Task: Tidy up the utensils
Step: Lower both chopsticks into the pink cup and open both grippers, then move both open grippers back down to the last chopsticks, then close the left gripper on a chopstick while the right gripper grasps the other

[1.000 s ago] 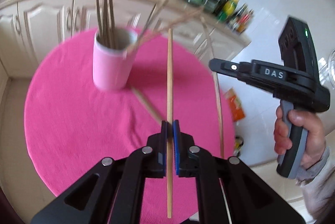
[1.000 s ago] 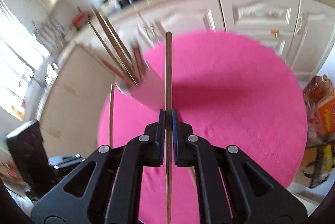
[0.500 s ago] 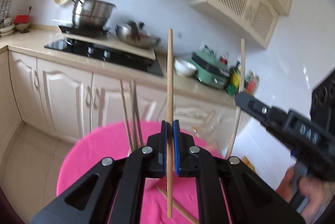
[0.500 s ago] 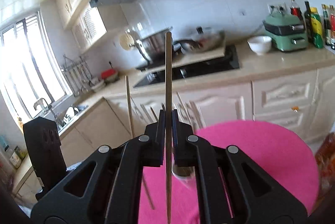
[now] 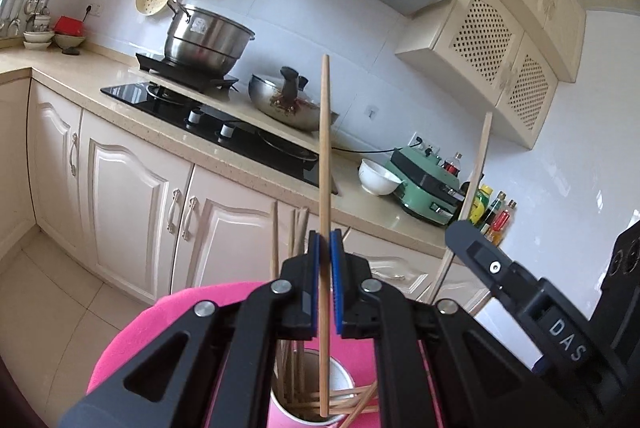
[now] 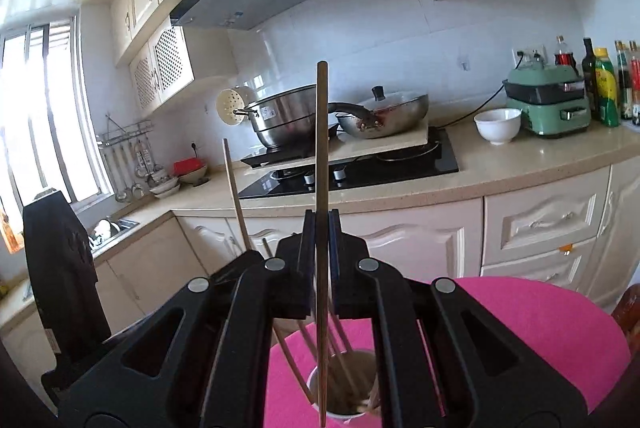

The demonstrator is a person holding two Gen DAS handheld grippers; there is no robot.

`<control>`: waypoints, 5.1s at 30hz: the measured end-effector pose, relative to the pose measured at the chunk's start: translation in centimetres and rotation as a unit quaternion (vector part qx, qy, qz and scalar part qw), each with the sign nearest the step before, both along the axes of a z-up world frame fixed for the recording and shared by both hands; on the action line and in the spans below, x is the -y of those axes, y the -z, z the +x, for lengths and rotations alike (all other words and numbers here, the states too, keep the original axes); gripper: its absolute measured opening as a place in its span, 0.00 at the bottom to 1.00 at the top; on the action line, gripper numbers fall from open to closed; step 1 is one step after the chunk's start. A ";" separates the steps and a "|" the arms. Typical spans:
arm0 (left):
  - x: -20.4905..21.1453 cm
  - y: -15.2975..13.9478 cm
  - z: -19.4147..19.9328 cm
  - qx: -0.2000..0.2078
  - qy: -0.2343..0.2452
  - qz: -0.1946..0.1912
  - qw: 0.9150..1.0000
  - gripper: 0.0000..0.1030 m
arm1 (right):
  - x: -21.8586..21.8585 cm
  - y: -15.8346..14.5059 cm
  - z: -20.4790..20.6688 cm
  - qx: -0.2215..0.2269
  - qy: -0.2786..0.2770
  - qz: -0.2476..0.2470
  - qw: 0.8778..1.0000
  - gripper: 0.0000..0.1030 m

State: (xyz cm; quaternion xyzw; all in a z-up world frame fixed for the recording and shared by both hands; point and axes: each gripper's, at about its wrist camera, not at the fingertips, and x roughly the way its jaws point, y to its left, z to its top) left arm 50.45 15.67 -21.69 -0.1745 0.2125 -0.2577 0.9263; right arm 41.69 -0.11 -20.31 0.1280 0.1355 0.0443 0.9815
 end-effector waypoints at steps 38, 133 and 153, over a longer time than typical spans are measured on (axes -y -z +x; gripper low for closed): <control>0.5 6.9 -2.1 -0.042 0.016 0.053 0.998 0.06 | -0.9 4.4 -2.0 -0.045 -0.035 -0.071 0.996 0.07; 16.6 18.7 -9.6 -0.434 -0.057 0.312 0.843 0.52 | 15.5 11.9 -12.1 -0.356 -0.052 -0.059 0.931 0.53; 20.2 19.4 -7.4 -0.443 0.005 0.359 0.821 0.21 | 15.5 12.5 -11.2 -0.374 -0.059 -0.045 0.924 0.54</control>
